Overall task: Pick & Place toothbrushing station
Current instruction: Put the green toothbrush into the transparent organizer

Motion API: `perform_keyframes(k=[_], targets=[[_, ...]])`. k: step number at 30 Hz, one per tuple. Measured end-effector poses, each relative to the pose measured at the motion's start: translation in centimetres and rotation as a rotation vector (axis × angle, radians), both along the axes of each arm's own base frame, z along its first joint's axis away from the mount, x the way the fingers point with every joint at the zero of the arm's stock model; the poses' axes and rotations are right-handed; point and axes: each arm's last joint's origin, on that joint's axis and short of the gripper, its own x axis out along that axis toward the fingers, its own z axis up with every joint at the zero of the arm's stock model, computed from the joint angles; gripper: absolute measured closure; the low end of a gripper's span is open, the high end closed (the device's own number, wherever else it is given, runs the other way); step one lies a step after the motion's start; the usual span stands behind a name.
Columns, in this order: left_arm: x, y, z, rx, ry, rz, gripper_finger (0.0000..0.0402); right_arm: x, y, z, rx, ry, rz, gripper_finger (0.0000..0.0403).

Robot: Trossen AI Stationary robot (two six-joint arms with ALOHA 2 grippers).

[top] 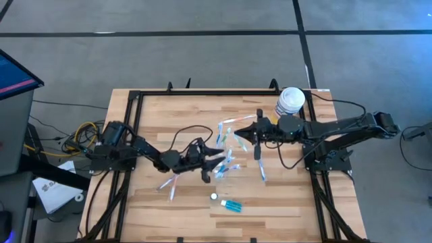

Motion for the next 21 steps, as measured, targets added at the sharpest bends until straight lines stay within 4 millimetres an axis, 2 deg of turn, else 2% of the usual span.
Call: perform_keyframes(k=[5,9,14,21], targets=[[0.3,1.6,0.0,-0.008,-0.003,0.046,0.0259,0.0,0.7,0.4,-0.022,-0.043,0.032,0.0403],[0.6,2.0,0.3,-0.006,-0.016,0.045,0.0259,0.0,1.1,0.8,-0.030,-0.076,0.046,0.0403],[1.6,2.2,1.5,0.014,-0.070,-0.024,0.0259,0.0,1.2,1.1,-0.029,-0.110,0.049,0.0403],[2.8,3.1,3.0,0.075,-0.115,0.021,0.0259,0.0,1.1,1.1,-0.028,-0.114,0.048,0.0403]])
